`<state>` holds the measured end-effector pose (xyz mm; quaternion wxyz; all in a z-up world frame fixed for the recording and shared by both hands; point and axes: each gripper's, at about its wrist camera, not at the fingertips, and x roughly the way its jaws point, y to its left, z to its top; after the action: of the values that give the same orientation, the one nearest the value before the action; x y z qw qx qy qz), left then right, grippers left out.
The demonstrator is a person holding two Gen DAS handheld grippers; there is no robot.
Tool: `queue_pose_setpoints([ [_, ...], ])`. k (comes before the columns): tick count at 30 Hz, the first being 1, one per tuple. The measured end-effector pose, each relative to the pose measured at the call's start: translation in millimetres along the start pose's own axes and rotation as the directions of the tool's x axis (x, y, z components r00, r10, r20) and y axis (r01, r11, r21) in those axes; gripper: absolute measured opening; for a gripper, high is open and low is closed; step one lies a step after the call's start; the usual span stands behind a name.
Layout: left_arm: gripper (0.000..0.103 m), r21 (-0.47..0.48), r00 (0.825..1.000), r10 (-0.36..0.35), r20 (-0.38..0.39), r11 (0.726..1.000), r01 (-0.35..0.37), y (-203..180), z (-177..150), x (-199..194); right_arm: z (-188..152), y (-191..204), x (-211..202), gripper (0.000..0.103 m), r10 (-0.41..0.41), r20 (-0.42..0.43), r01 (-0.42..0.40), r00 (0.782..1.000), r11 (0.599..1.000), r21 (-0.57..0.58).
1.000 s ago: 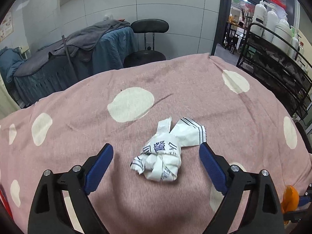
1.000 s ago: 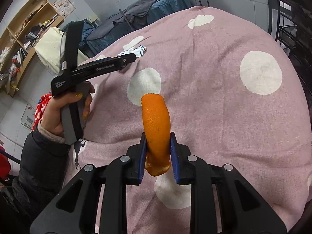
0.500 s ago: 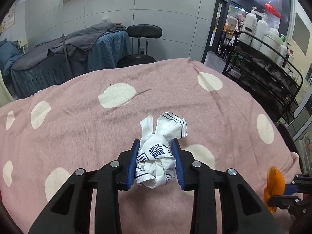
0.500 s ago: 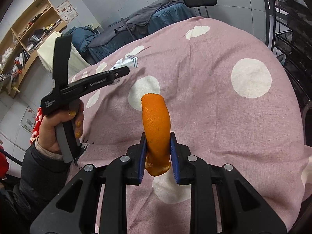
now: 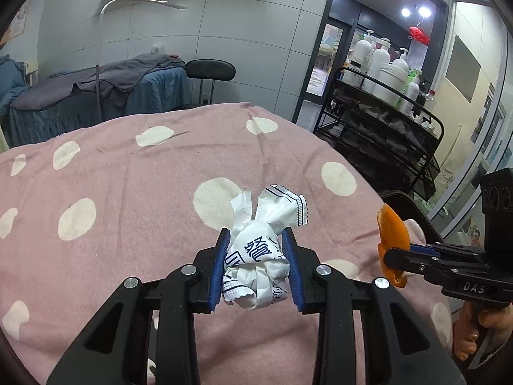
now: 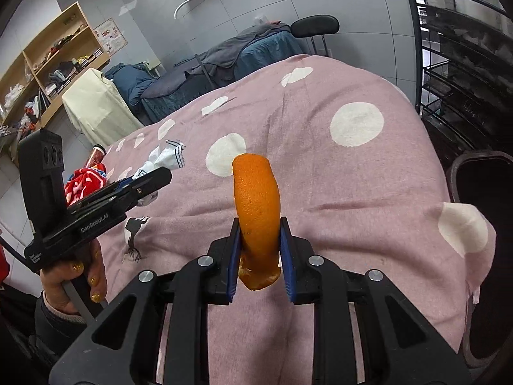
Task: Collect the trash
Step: 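Carry the orange peel into the bin and open the right gripper while the left gripper carries the wrapper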
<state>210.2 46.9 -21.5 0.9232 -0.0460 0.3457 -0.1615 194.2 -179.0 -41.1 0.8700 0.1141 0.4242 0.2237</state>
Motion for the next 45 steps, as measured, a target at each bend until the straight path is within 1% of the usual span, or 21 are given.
queue_pose_setpoints([
  [2, 0.033, 0.012, 1.0, -0.005, 0.016, 1.0, 0.004, -12.8, -4.1, -7.8, -4.9, -6.4, -12.5, 0.024, -0.004, 0.023, 0.004, 1.0, 1.0, 0.009],
  [8, 0.034, 0.02, 0.998, -0.058, 0.04, 0.998, 0.058, -44.5, -11.3, -19.7, -15.8, -24.9, -46.7, 0.024, -0.026, 0.081, 0.022, 0.996, 0.999, 0.041],
  [13, 0.034, 0.048, 0.993, -0.108, 0.039, 0.993, 0.106, -74.0, -15.5, -22.1, -23.9, -48.4, -75.9, 0.024, -0.063, 0.129, 0.052, 0.99, 0.995, 0.085],
  [18, 0.034, 0.062, 0.986, -0.166, 0.031, 0.985, 0.163, -98.6, -17.9, -18.6, -30.4, -77.5, -100.4, 0.024, -0.129, 0.17, 0.105, 0.977, 0.984, 0.142],
  [21, 0.034, 0.068, 0.977, -0.211, 0.019, 0.975, 0.21, -111.9, -18.0, -13.8, -32.0, -95.8, -111.6, 0.024, -0.189, 0.186, 0.156, 0.964, 0.972, 0.176],
  [24, 0.034, 0.101, 0.974, -0.227, 0.006, 0.969, 0.225, -127.5, -19.8, -9.5, -34.8, -119.1, -120.7, 0.024, -0.239, 0.193, 0.194, 0.952, 0.954, 0.228],
  [28, 0.034, 0.133, 0.968, -0.252, -0.013, 0.959, 0.251, -144.6, -22.4, -4.3, -37.2, -151.3, -121.1, 0.024, -0.309, 0.167, 0.255, 0.936, 0.925, 0.283],
  [30, 0.034, 0.149, 0.964, -0.265, -0.02, 0.953, 0.265, -153.1, -22.8, -2.2, -38.5, -166.4, -116.5, 0.024, -0.339, 0.142, 0.285, 0.93, 0.909, 0.304],
  [32, 0.034, 0.16, 0.961, -0.275, -0.025, 0.948, 0.276, -159.4, -23.2, -1.1, -41.9, -184.3, -106.5, 0.024, -0.362, 0.099, 0.313, 0.927, 0.89, 0.331],
  [38, 0.034, 0.188, 0.952, -0.303, -0.046, 0.933, 0.306, -177.7, -25.0, 4.6, -56.0, -225.2, -79.2, 0.024, -0.38, -0.005, 0.353, 0.925, 0.855, 0.38],
  [43, 0.034, 0.199, 0.949, -0.309, -0.064, 0.928, 0.315, -188.3, -29.4, 9.1, -64.6, -243.2, -61.2, 0.025, -0.38, -0.063, 0.371, 0.923, 0.834, 0.408],
  [45, 0.034, 0.2, 0.946, -0.316, -0.073, 0.925, 0.324, -191.5, -31.5, 10.1, -68.7, -245.5, -57.2, 0.029, -0.375, -0.078, 0.372, 0.924, 0.83, 0.415],
])
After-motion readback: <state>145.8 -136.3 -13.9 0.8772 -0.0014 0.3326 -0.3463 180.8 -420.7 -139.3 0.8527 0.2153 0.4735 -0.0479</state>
